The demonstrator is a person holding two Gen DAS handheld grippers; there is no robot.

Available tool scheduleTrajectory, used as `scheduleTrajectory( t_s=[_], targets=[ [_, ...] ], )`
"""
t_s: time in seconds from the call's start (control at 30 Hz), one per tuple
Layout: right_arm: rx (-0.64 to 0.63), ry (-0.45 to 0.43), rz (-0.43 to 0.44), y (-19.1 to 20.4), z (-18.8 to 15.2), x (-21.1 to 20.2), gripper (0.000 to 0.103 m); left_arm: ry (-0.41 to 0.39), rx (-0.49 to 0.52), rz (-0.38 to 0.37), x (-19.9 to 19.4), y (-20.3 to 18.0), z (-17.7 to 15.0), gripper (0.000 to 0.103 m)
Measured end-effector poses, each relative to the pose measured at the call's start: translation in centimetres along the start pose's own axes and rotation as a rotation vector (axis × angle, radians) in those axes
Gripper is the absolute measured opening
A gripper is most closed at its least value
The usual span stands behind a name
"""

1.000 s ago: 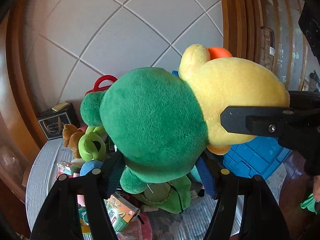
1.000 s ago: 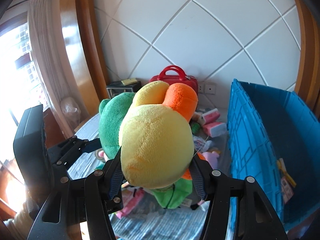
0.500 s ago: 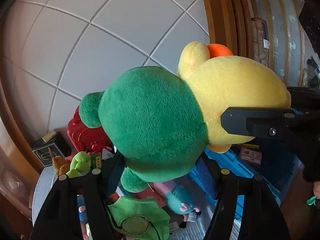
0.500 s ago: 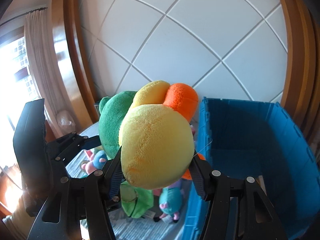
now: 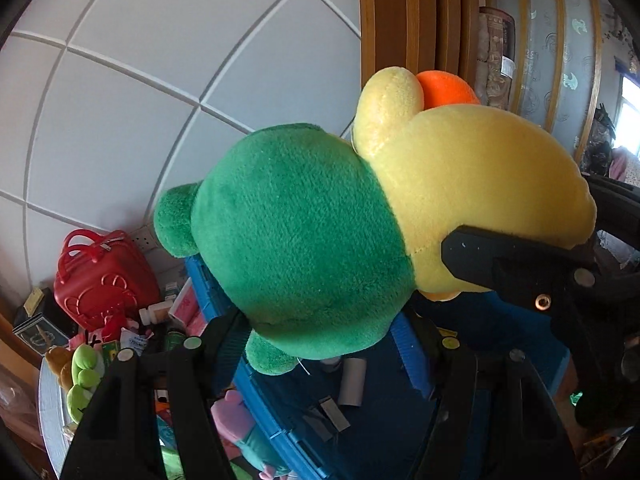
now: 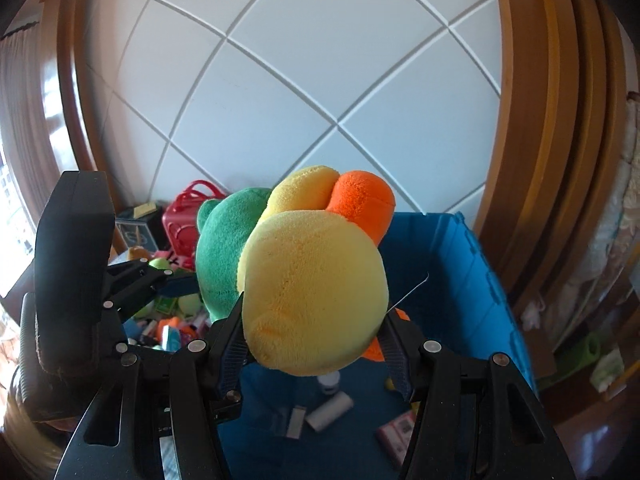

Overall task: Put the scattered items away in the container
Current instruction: 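Lift the plush toy with both tools and carry it over the crate, then lower the plush toy into the crate and open both tools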

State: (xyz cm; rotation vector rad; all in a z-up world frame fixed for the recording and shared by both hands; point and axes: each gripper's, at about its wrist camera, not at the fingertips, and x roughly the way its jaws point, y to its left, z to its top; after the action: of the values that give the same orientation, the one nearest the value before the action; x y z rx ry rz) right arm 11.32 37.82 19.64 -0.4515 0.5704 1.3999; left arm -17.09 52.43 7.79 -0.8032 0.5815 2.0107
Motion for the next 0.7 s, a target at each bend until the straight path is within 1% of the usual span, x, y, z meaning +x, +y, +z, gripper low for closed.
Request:
scheduleTrajectory(
  t_s=[0.13,0.2,0.27,0.33,0.4,0.47,0.57,0.63,0.7],
  targets=[
    [0.004,0.090,0.002,-5.2,0.7,3.8,0.058,0.121,-0.059,-0.034,6.0,-1.3,2.3,0.067],
    [0.017,0.143,0.018,-7.6,0.7,6.4,0.058,0.188,-0.094,-0.040,9.1,-1.5,2.6,0.067],
    [0.033,0.204,0.043,-9.5,0.2,9.4,0.058,0.276,-0.142,-0.049,12.5,-1.3,2.4,0.067],
    [0.051,0.270,0.062,-10.9,-0.7,12.6,0.058,0.365,-0.183,-0.046,15.8,-1.2,1.6,0.067],
    [0.069,0.329,0.078,-11.8,-2.0,15.3,0.058,0.438,-0.197,-0.025,18.7,-1.4,0.7,0.067],
    [0.094,0.389,0.094,-12.9,-3.2,18.2,0.057,0.506,-0.195,-0.002,21.2,-1.7,-0.6,0.067],
    [0.121,0.480,0.112,-13.6,-5.6,21.9,0.057,0.607,-0.195,0.003,24.5,-2.1,-2.8,0.067],
    [0.128,0.541,0.109,-13.9,-7.4,24.2,0.056,0.666,-0.182,0.016,26.4,-2.4,-4.2,0.067],
    [0.131,0.601,0.090,-14.3,-9.1,26.4,0.056,0.711,-0.146,0.049,27.9,-2.7,-5.2,0.067]
  ],
)
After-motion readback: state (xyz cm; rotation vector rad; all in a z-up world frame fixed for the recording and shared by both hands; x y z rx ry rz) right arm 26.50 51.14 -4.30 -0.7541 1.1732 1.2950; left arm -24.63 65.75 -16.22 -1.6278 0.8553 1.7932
